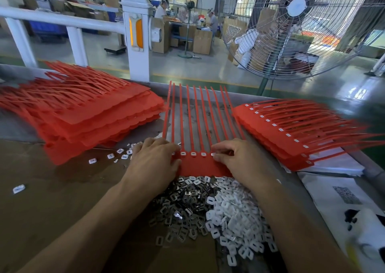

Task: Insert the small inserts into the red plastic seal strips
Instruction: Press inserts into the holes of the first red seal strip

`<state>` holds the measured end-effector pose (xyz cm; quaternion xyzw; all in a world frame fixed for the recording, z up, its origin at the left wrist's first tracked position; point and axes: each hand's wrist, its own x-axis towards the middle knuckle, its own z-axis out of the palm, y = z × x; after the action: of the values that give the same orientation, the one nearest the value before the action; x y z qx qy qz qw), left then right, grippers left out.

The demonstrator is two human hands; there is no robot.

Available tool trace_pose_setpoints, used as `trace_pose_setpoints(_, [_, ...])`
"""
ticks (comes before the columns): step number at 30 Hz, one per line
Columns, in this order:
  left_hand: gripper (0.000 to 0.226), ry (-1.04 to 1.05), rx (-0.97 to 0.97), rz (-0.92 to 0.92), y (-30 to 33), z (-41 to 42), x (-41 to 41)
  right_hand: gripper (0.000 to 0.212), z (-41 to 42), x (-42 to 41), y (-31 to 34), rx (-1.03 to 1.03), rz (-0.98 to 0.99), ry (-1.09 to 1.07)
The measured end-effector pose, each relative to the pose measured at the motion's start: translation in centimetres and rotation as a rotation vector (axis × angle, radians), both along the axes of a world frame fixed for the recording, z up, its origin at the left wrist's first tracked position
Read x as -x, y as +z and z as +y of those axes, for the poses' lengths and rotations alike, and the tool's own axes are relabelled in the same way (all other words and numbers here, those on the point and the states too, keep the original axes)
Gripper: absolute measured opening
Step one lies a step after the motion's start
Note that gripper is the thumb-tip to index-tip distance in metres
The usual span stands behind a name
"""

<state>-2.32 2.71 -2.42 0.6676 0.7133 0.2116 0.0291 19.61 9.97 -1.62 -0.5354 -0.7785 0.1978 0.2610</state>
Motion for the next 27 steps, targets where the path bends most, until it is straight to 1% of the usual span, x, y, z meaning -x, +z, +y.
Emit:
trace_pose_setpoints(3, [0.039,0.0,-0.004,-0.001,-0.1,0.0,0.1,0.031,-0.4,-0.4,0.0,0.019,0.05,0.0])
trace_pose_setpoints(6, [0.038,0.0,-0.009,0.006,-0.1,0.0,0.1,0.033,-0.8,-0.8,0.0,-0.005,0.033,0.022])
trace_pose_setpoints(8, [0.039,0.0,-0.008,0.014,-0.1,0.0,0.1,0.033,-1.0,-0.8,0.2,-0.029,-0.032,0.059])
trace_pose_setpoints(12, [0.039,-0.002,-0.004,0.017,-0.1,0.1,0.1,0.03,-1.2,-0.6,0.6,-0.099,-0.236,0.111])
trace_pose_setpoints(15, [0.039,-0.002,0.003,0.019,-0.1,0.0,0.0,0.032,-1.5,-0.4,0.9,-0.113,-0.315,0.103])
trace_pose_setpoints(17, [0.039,-0.003,0.003,0.019,-0.1,0.0,0.0,0.034,-1.5,-0.3,0.9,-0.102,-0.347,0.099])
trace_pose_setpoints(24, [0.038,-0.001,0.012,0.001,0.0,-0.1,-0.1,0.037,-1.5,-0.1,1.1,-0.073,-0.362,0.093])
trace_pose_setpoints(27, [0.038,0.008,0.016,0.004,0.0,0.0,-0.2,0.039,-1.6,0.2,1.0,-0.109,-0.411,0.082])
